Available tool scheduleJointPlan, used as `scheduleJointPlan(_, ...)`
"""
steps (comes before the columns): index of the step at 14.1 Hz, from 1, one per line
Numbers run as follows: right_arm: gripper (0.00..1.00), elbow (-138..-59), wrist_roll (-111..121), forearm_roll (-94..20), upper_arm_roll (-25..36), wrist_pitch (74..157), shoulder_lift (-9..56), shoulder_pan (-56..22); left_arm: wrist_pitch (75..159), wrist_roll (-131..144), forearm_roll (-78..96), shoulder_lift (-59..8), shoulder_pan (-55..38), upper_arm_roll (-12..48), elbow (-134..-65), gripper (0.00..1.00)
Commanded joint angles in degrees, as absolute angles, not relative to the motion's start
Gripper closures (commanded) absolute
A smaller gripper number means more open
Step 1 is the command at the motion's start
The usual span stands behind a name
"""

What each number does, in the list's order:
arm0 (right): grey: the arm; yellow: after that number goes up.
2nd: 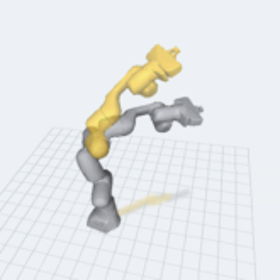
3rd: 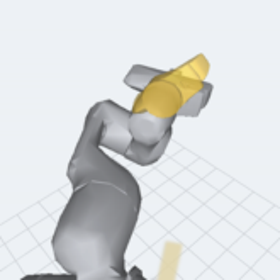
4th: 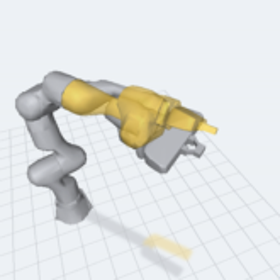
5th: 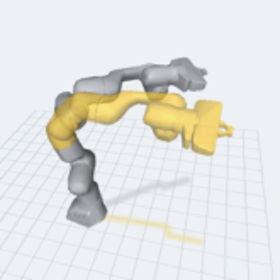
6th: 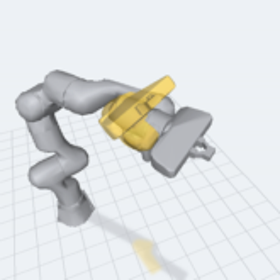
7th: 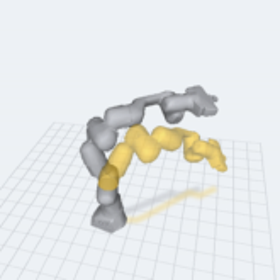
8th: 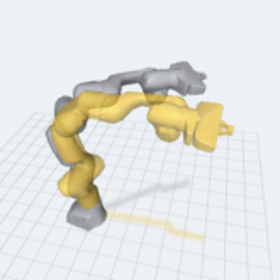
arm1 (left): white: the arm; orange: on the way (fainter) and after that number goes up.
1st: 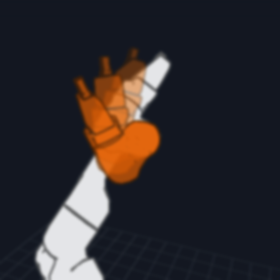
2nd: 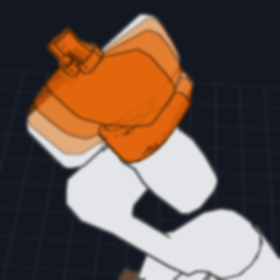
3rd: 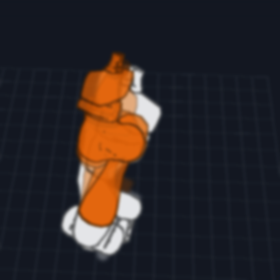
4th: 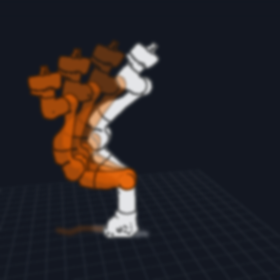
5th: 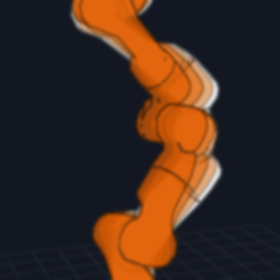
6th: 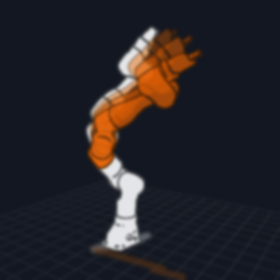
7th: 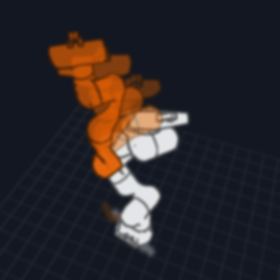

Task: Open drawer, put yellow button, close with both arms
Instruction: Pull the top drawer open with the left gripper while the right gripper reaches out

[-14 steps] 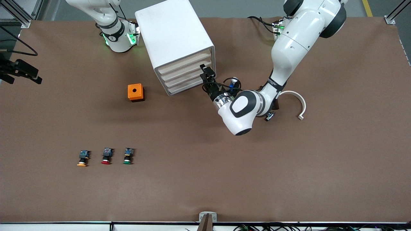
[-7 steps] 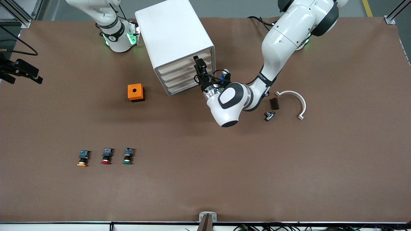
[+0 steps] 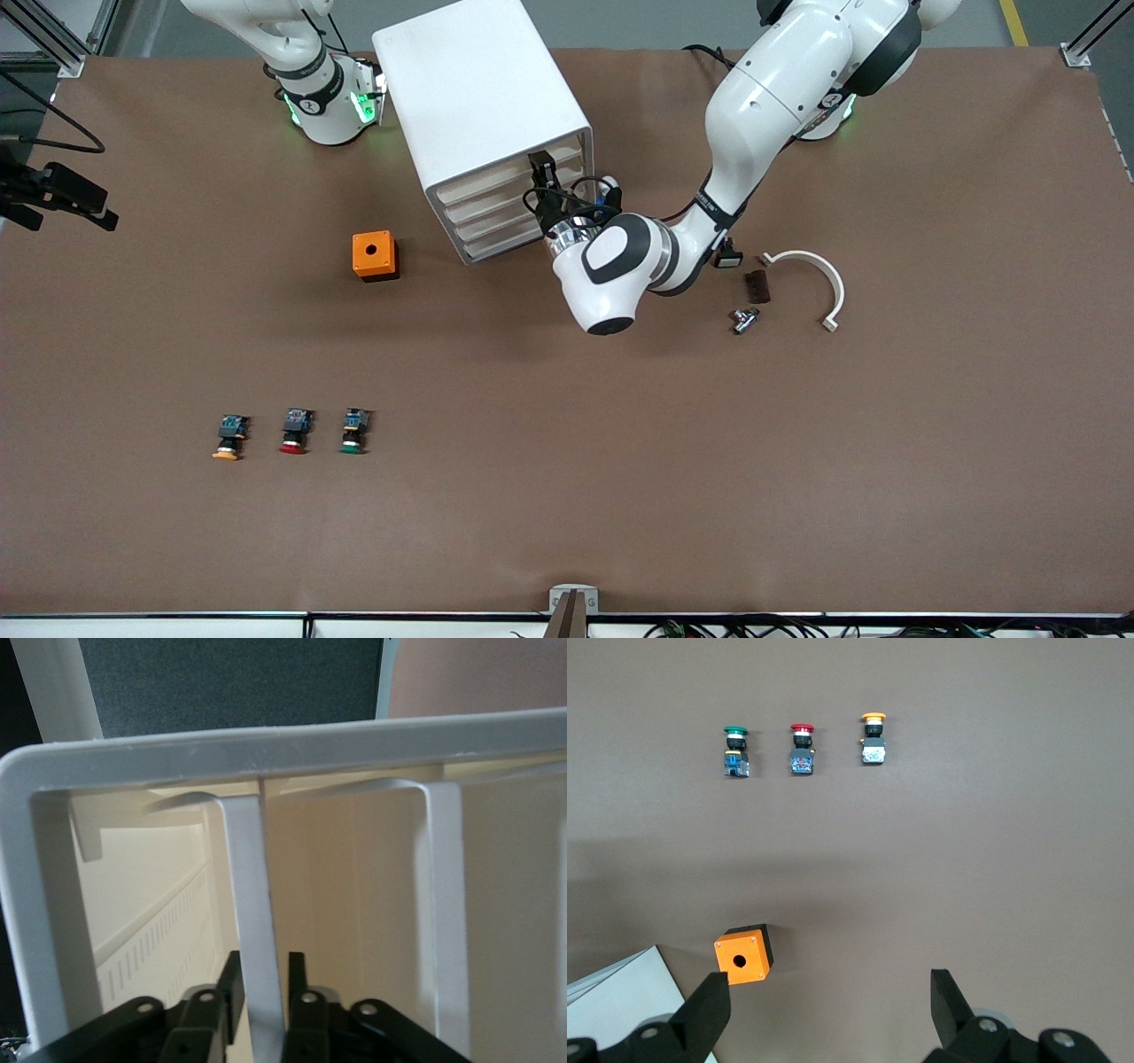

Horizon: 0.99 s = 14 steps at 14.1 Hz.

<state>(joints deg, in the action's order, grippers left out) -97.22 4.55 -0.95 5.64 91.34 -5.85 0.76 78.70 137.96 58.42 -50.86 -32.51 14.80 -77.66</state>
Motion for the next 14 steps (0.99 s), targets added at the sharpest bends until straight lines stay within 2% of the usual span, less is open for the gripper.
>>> scheduleJointPlan(1,0.00,-98.53,4.57,-1.49,5.62,91.14,-7.30,0.97,78.40,138.78,59.24,-50.98,-32.61,14.41,-77.87,0.89)
scheduleJointPlan(3,0.00,-97.13,4.92,-1.23,5.62,90.79,-6.95,1.05,78.75,138.69,59.24,-50.98,-32.52,13.98,-77.78,0.92)
scheduleJointPlan(6,0.00,-95.37,4.75,-0.18,5.62,90.62,-3.89,1.58,78.84,138.52,59.50,-51.06,-31.21,13.71,-77.70,0.92)
scheduleJointPlan(10,0.00,-91.33,5.01,-2.81,5.54,93.86,10.17,3.60,79.62,138.51,60.99,-51.06,-27.87,13.71,-77.61,0.90)
scheduleJointPlan(14,0.00,-93.60,4.92,-2.81,5.54,107.89,19.57,3.69,81.29,138.51,61.87,-51.68,-23.48,13.71,-77.61,0.89)
